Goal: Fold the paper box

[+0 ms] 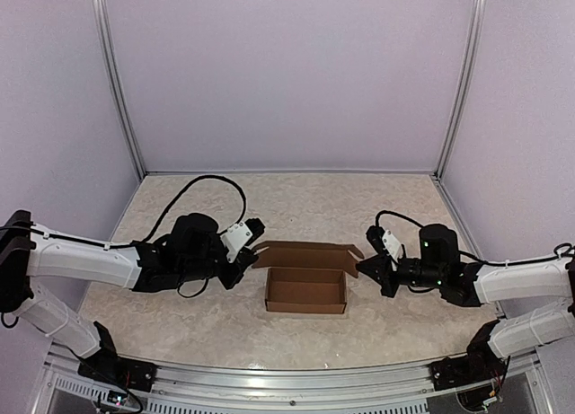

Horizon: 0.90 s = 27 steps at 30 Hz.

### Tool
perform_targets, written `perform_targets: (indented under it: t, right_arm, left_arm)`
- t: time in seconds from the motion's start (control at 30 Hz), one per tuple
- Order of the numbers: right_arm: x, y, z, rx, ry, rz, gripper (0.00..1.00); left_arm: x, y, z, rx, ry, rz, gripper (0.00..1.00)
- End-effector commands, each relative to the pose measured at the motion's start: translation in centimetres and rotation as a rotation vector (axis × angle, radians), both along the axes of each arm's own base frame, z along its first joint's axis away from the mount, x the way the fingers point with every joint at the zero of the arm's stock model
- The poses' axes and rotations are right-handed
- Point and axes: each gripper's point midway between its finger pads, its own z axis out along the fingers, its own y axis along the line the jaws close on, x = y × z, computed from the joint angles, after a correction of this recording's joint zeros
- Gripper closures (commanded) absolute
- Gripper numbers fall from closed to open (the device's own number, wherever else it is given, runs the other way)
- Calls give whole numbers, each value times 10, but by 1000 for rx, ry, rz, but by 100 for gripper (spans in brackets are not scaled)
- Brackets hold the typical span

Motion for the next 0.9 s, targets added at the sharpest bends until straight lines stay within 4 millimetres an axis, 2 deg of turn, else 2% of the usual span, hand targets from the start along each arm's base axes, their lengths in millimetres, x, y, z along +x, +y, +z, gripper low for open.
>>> perform_targets:
  t: [0.0, 0.13, 0.43, 0.63, 0.87]
  right_arm:
    - [-4, -4, -7, -10, 20, 2, 100]
    - [-4, -2, -3, 1, 21, -8, 100]
    - [-2, 9, 12, 38, 26, -121, 100]
    - [3, 19, 21, 61, 28, -237, 100]
    - [14, 24, 20, 62, 26, -396, 100]
  left_arm:
    - [-1, -3, -5, 3, 26, -17, 91]
    - [-2, -6, -3, -4, 32, -21, 100]
    - [1, -22, 11, -27, 56, 9, 100]
    - [-4, -36, 7, -42, 86, -2, 100]
    - [-8, -39, 1, -49, 110, 19, 100]
